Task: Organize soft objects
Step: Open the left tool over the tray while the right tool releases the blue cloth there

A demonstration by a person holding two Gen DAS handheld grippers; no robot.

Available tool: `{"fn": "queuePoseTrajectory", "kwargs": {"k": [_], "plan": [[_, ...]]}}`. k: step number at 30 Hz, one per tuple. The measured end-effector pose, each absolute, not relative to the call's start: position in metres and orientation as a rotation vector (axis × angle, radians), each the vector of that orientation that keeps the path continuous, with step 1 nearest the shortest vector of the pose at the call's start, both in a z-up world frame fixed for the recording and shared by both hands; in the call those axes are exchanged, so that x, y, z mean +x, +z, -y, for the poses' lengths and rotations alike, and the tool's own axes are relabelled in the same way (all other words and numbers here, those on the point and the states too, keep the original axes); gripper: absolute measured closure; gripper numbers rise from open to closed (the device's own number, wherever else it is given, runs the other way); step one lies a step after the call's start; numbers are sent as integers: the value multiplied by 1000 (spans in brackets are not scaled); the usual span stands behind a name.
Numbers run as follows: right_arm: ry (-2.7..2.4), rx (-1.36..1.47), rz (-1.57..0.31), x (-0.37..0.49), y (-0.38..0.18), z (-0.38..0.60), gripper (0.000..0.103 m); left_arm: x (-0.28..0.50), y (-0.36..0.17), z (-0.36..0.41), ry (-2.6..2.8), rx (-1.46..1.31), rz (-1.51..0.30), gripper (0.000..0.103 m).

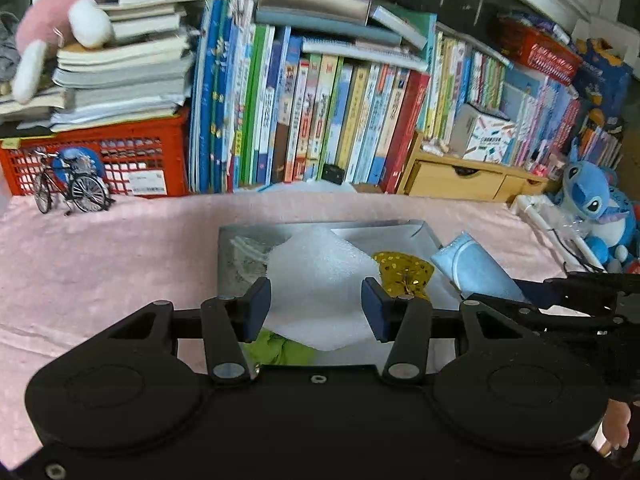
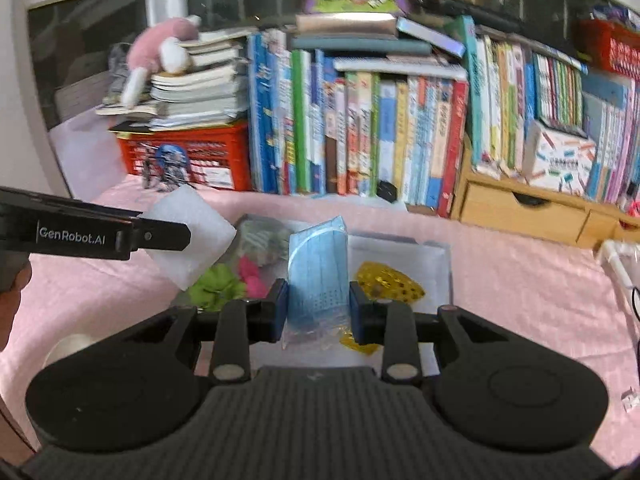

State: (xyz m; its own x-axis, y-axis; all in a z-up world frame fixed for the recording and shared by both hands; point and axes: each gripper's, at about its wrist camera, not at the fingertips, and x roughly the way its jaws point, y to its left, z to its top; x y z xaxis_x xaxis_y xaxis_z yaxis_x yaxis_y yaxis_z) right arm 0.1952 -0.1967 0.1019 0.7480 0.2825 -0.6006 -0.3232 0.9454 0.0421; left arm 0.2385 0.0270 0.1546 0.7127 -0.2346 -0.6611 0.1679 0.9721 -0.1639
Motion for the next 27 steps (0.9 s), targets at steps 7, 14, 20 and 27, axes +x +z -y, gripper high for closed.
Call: {"fn": "queuePoseTrajectory", "kwargs": {"k": [7,14,20,27], "plan": [[247,-29,-751,239,81,211,66,289,134,-3,-182,-71,-817,56],[185,53,-854,273,48,230,65,324,108,11,-139,-57,-887,56],[157,102,-913,289,28,241,65,337,93,17,-137,-56,-911,56],[163,120,-934,292,21,243,61,342,86,20,-155,-58,-932,55]]}}
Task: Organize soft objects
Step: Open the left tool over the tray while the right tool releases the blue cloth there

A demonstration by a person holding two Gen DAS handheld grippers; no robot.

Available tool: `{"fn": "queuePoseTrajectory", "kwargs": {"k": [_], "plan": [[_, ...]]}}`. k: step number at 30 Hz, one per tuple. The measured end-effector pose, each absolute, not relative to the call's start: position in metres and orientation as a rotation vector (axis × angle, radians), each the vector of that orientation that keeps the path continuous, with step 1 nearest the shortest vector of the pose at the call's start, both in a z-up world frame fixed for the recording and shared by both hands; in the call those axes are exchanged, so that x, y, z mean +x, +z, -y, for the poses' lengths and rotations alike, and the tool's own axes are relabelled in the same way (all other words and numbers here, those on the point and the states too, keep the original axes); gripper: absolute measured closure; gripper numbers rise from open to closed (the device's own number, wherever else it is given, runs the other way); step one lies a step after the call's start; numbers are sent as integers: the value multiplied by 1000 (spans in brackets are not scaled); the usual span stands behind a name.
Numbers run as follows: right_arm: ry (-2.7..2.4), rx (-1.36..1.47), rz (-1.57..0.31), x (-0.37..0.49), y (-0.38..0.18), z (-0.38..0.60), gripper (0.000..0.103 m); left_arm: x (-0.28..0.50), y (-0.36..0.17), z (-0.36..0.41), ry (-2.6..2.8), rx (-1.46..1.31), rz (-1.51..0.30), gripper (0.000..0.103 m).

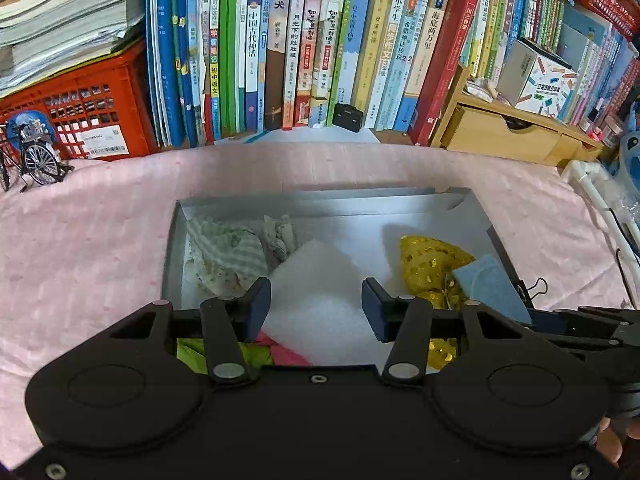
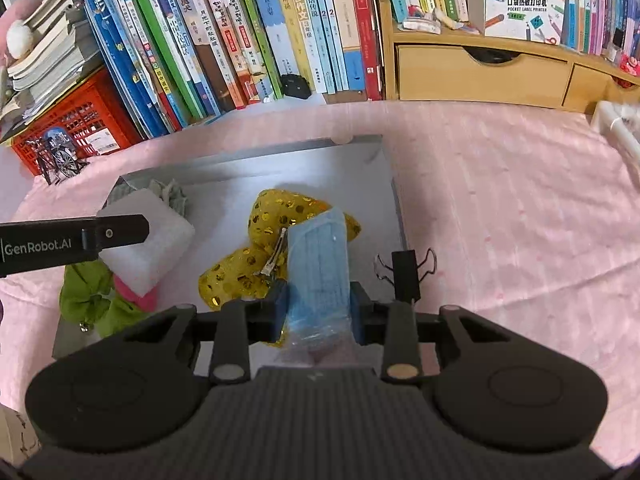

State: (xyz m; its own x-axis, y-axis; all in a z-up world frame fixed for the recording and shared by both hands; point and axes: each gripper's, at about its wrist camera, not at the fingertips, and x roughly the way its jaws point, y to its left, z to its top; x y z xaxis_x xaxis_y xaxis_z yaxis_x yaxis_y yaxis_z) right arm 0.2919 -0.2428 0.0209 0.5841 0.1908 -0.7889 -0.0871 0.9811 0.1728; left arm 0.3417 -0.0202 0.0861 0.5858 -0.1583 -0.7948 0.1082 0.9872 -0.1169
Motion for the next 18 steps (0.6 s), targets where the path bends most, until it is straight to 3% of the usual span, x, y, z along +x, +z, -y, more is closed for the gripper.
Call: {"fn": "queuePoseTrajectory", "kwargs": {"k": [2,5,8,18], "plan": [[164,116,-928,291,22,242,47,340,87,20,-150,-54,-925,50],[181,109,-919,289,26,240,40,337,90,19,-140,-47,-908,38],[188,95,-901,286,32,238,35,332,95,18,-138,-35,-890,28],[208,73,-840,266,57,236,28,298,117,12,-160,-22,-832,22]]}}
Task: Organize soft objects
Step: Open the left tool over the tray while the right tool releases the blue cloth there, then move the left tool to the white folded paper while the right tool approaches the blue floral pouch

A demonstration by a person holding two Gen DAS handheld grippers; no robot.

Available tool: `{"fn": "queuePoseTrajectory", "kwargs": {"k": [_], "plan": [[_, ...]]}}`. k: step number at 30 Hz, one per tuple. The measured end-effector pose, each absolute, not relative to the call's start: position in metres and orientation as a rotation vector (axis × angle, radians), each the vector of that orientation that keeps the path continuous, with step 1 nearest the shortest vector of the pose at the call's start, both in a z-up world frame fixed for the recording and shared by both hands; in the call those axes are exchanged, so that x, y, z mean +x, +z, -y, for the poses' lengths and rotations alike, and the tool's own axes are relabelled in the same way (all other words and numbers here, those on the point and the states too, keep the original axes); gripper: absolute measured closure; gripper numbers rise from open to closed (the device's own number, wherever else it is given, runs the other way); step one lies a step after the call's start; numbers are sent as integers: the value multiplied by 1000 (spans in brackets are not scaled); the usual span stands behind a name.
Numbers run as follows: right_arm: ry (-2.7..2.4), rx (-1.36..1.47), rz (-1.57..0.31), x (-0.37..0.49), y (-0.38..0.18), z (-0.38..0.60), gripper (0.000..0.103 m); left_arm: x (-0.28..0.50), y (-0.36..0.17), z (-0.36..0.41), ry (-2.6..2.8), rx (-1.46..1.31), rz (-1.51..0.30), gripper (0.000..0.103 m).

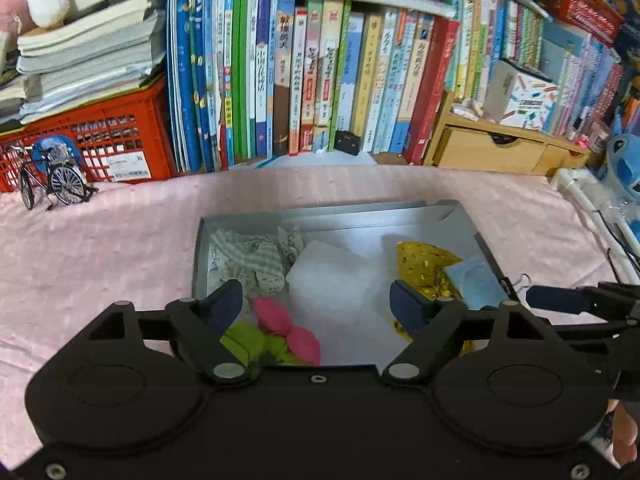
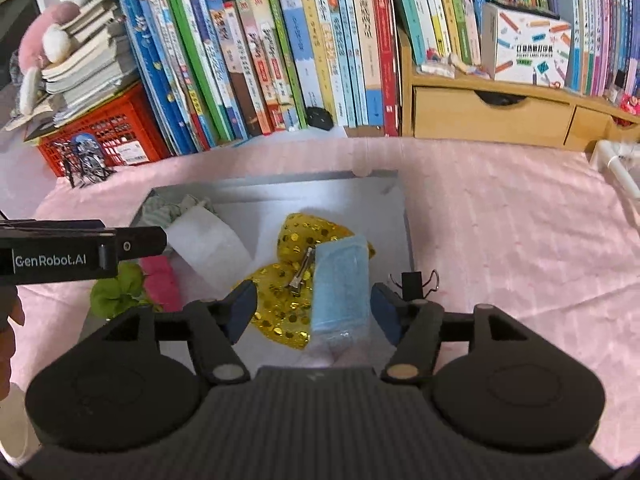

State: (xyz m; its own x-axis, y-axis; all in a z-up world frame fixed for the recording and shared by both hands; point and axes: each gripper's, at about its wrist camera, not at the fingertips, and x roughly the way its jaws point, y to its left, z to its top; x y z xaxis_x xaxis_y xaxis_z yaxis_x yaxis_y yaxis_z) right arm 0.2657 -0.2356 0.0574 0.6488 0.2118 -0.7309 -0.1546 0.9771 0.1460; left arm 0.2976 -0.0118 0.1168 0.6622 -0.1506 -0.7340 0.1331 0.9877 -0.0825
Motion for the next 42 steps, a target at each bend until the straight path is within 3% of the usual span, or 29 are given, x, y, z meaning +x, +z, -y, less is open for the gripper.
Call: {"fn": "queuePoseTrajectory", "kwargs": {"k": [21,32,42], "plan": [[307,-97,-555,138,102,228,20,157,146,4,-249,-15,-595,14],[258,-157,-402,57,96,244,17,72,121,22,-338,-16,-501,10],[157,-146,-408,14,66,276,17,18,78,51,-381,9,-492,10]]}}
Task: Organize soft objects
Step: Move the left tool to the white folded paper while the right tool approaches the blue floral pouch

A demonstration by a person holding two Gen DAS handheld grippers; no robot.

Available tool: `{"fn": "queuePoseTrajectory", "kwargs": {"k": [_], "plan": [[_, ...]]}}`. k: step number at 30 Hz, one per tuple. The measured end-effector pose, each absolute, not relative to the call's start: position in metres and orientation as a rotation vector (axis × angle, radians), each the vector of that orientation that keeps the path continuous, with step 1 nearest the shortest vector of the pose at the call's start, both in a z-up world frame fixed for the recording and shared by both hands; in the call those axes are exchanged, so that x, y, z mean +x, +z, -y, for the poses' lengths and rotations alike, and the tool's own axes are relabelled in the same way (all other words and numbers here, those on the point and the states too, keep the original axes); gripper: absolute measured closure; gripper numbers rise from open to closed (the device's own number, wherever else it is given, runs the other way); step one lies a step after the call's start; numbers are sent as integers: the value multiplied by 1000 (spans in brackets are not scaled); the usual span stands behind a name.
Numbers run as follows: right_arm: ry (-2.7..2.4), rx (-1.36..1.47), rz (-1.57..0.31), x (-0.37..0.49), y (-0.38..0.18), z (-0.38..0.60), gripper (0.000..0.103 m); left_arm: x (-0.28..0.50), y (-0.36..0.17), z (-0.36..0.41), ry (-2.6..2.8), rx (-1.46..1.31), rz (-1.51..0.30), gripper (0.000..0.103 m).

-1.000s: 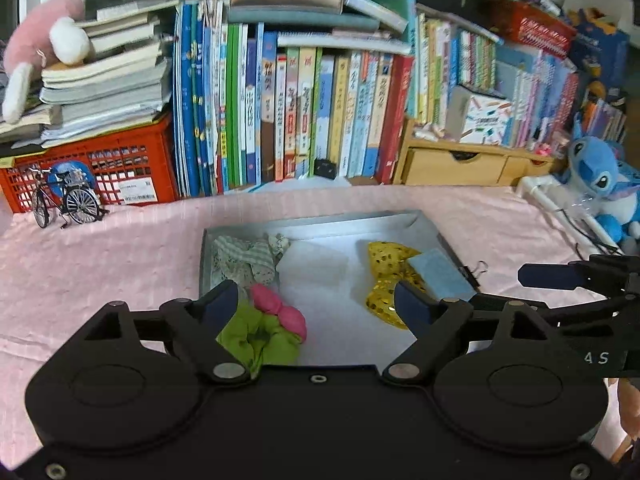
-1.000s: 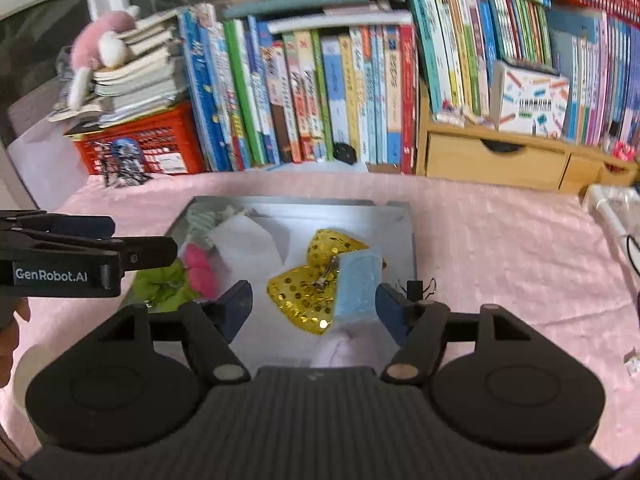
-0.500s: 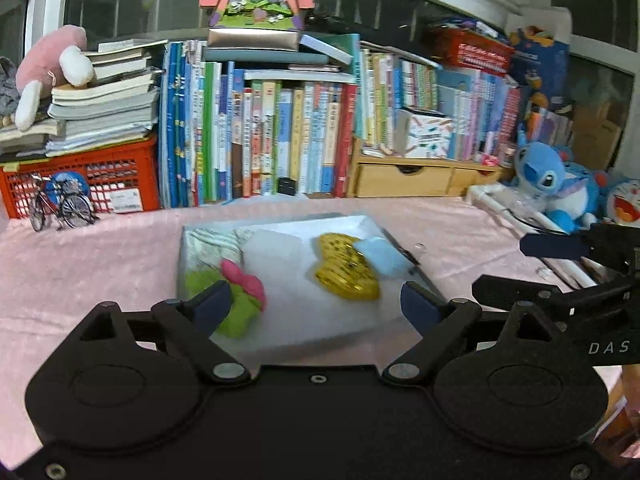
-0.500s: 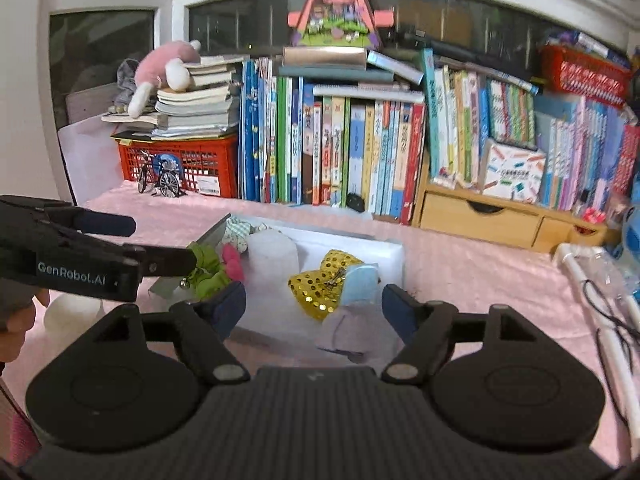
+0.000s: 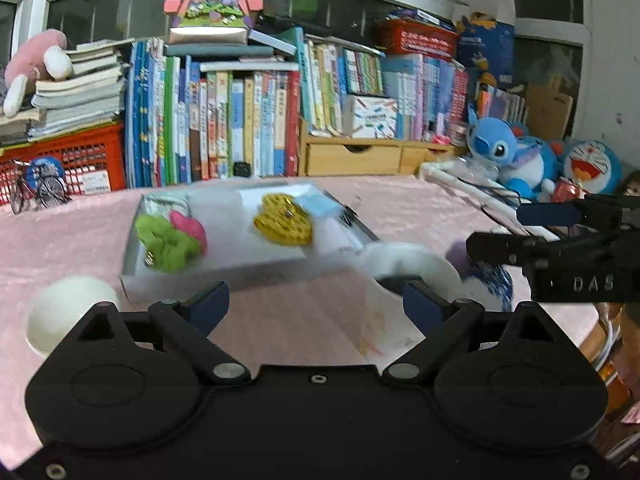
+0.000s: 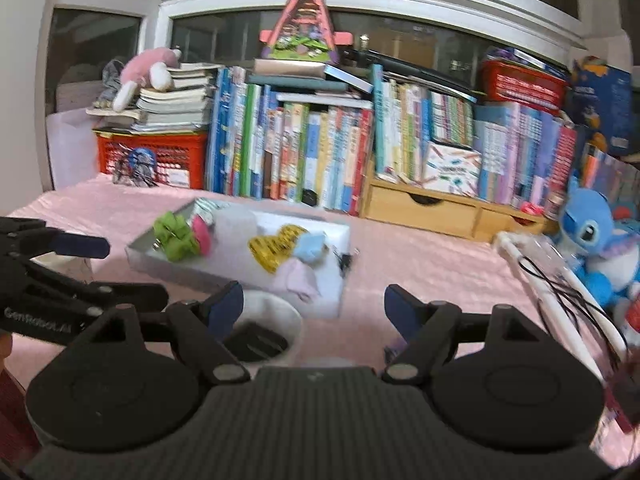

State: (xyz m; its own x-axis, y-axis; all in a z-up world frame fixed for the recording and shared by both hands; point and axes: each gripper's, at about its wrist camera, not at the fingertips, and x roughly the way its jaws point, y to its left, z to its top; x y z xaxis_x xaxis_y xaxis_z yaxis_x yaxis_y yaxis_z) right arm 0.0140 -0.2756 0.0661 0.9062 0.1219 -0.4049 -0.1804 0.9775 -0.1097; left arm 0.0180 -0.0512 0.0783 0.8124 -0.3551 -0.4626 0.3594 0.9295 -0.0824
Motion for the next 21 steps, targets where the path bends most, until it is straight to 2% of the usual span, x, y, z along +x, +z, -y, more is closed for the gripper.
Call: {"fn": "queuePoseTrajectory", "kwargs": {"k": [12,21], "plan": [[59,-47,-474,-4,42,322,17,-19,46,86,-429,35,-498,10],[18,11,-528,-13,31,353,17,-31,26,121,-478,7,-522,21]]}}
